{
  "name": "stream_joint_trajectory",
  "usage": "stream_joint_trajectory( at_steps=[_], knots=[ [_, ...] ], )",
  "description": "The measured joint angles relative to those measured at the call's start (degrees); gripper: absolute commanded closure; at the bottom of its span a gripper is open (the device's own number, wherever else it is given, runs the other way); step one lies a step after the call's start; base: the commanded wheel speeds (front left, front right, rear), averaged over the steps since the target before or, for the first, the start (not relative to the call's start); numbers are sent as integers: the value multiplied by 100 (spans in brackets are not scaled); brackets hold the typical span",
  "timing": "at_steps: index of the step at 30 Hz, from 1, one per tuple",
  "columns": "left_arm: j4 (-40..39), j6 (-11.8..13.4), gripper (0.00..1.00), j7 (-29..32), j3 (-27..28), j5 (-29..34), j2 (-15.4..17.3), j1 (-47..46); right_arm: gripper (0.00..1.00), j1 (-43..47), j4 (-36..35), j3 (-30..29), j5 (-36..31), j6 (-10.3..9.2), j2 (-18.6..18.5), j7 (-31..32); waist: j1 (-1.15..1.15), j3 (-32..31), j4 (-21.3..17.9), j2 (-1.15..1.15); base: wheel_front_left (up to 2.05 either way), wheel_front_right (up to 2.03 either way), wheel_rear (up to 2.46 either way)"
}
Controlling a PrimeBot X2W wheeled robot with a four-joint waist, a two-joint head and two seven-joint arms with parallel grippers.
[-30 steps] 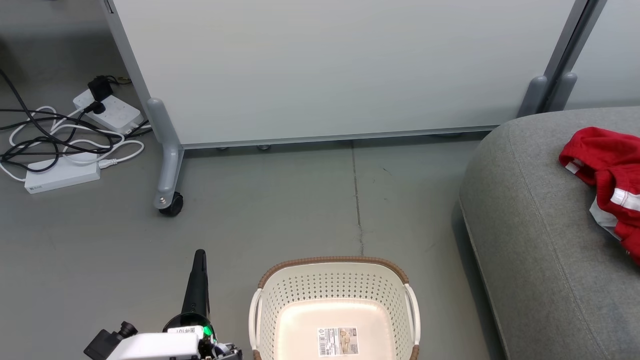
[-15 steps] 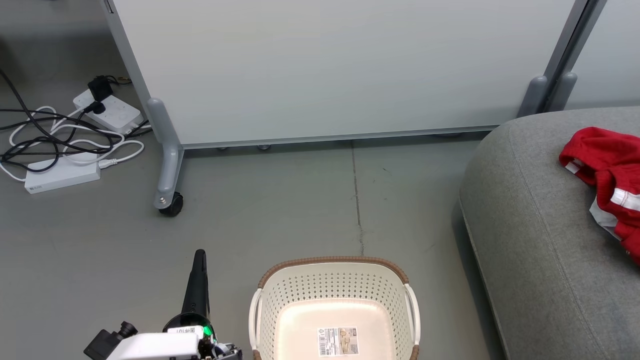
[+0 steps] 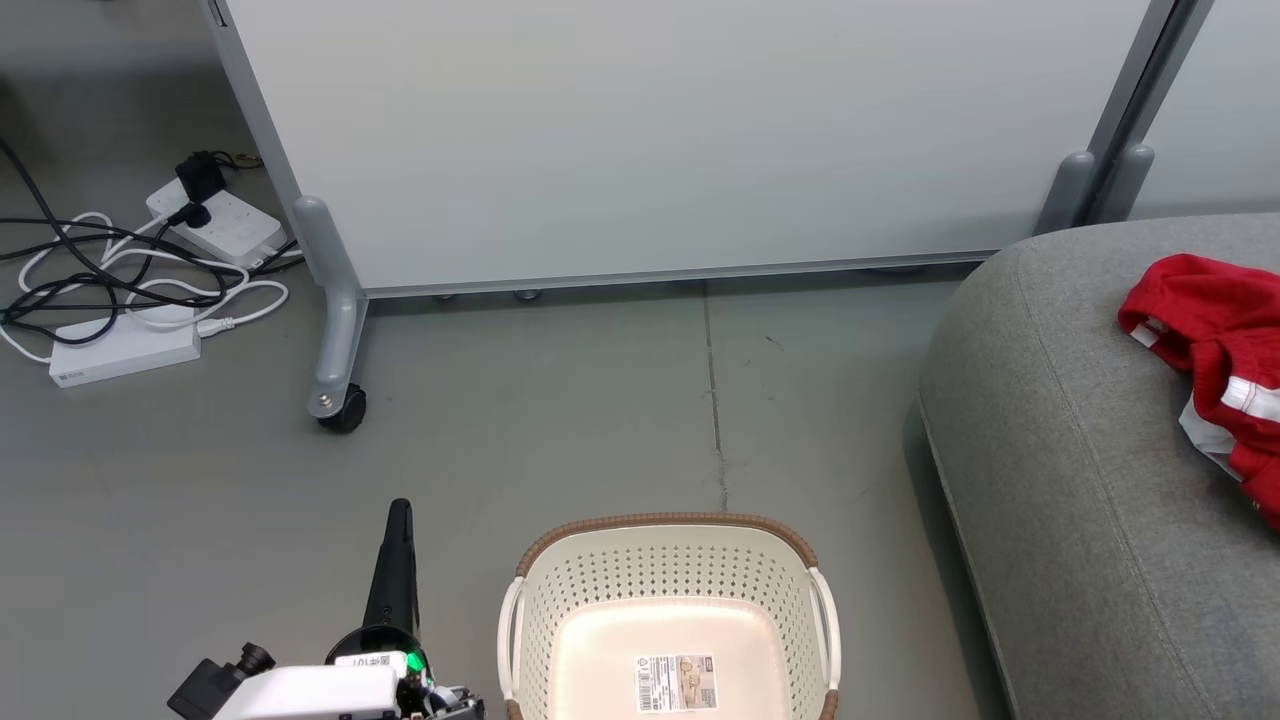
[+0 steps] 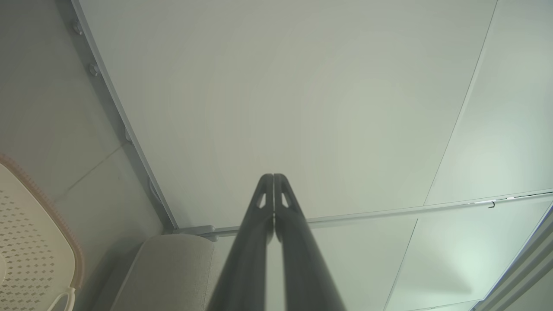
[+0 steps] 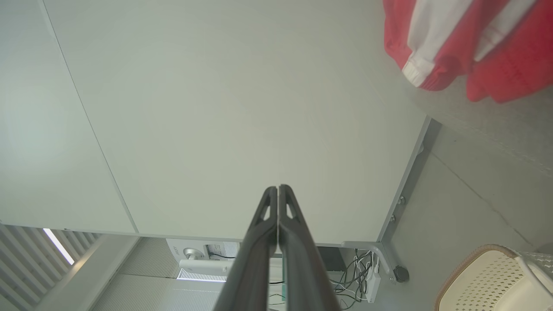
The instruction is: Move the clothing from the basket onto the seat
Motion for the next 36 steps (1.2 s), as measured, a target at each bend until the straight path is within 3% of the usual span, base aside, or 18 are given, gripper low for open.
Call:
stream_joint_trajectory(
  at_steps=[36],
  knots=[
    [0,-1,100,0,0,0,0,-1,100,-16,0,-22,-33,0,11,35,0,0,0,0,0,0,0]
  ],
)
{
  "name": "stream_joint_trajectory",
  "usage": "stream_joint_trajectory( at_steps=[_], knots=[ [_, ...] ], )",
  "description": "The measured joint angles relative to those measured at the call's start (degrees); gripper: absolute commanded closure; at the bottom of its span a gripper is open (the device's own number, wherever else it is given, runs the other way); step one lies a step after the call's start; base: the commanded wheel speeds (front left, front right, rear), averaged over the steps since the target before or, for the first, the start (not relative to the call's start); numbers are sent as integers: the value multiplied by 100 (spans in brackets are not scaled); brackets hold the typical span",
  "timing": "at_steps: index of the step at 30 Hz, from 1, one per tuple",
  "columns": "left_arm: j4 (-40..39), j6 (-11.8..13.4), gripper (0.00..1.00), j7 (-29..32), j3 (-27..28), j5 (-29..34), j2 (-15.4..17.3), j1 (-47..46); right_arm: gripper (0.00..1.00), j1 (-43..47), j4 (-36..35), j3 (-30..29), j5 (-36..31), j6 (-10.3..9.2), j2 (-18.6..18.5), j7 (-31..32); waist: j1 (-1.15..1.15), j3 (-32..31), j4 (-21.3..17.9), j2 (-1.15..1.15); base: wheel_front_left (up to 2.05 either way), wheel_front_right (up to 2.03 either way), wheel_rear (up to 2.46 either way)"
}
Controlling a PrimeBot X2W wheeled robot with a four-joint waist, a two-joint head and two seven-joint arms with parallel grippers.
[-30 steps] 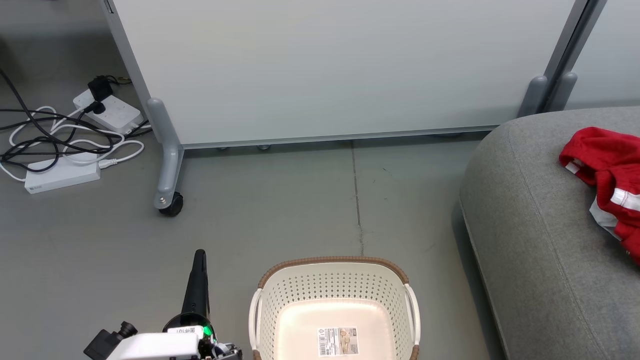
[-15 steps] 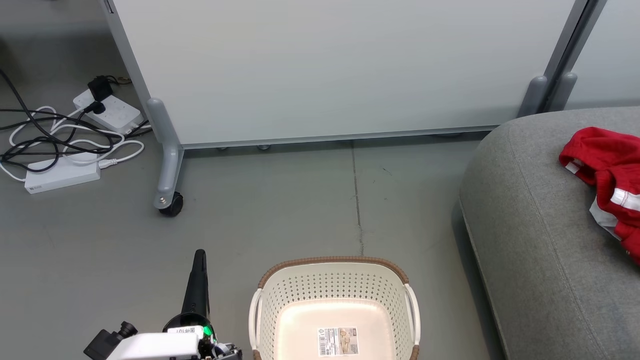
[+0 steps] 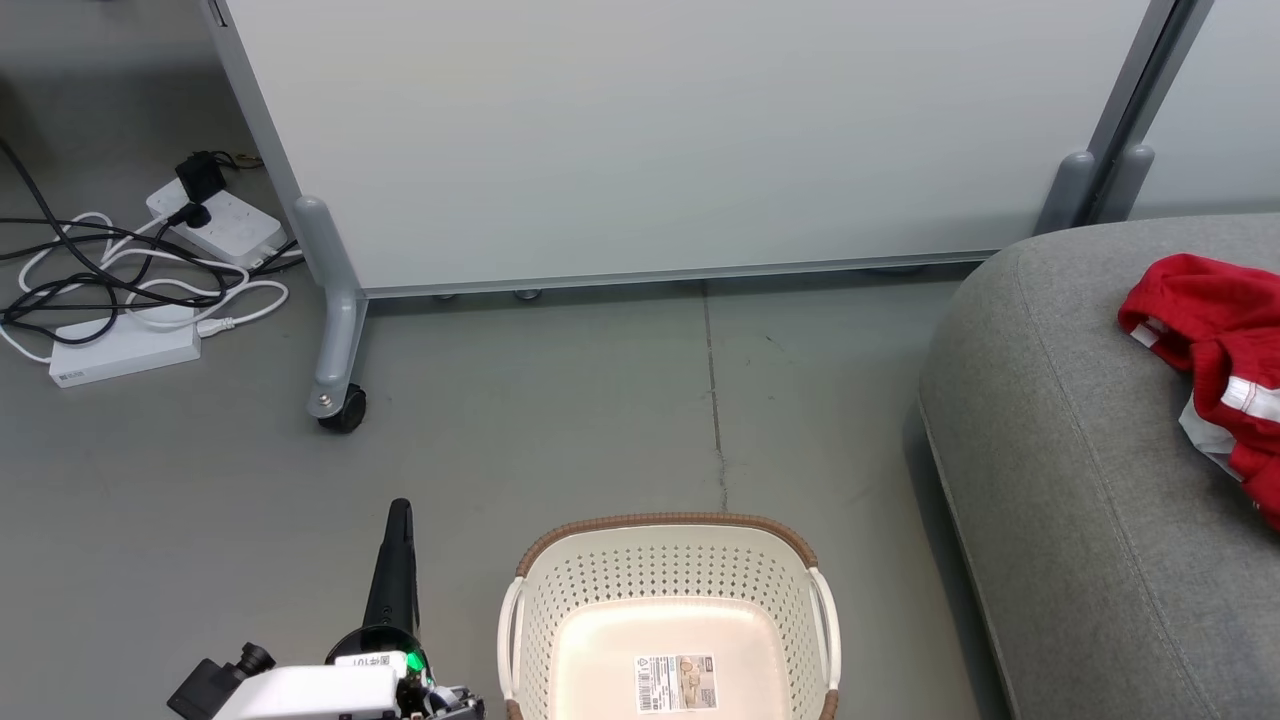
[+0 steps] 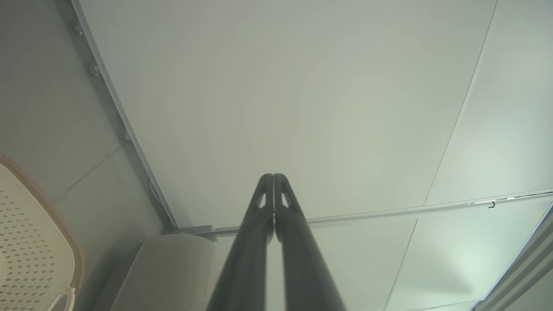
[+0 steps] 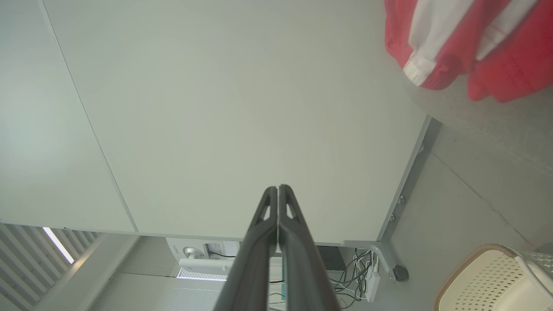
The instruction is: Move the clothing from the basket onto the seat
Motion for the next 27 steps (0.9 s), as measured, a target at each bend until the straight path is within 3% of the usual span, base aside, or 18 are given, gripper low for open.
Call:
stream_joint_trajectory(
  at_steps=[27],
  knots=[
    [0,1,100,0,0,0,0,0,100,-3,0,-14,-10,0,11,5,0,0,0,0,0,0,0]
  ],
)
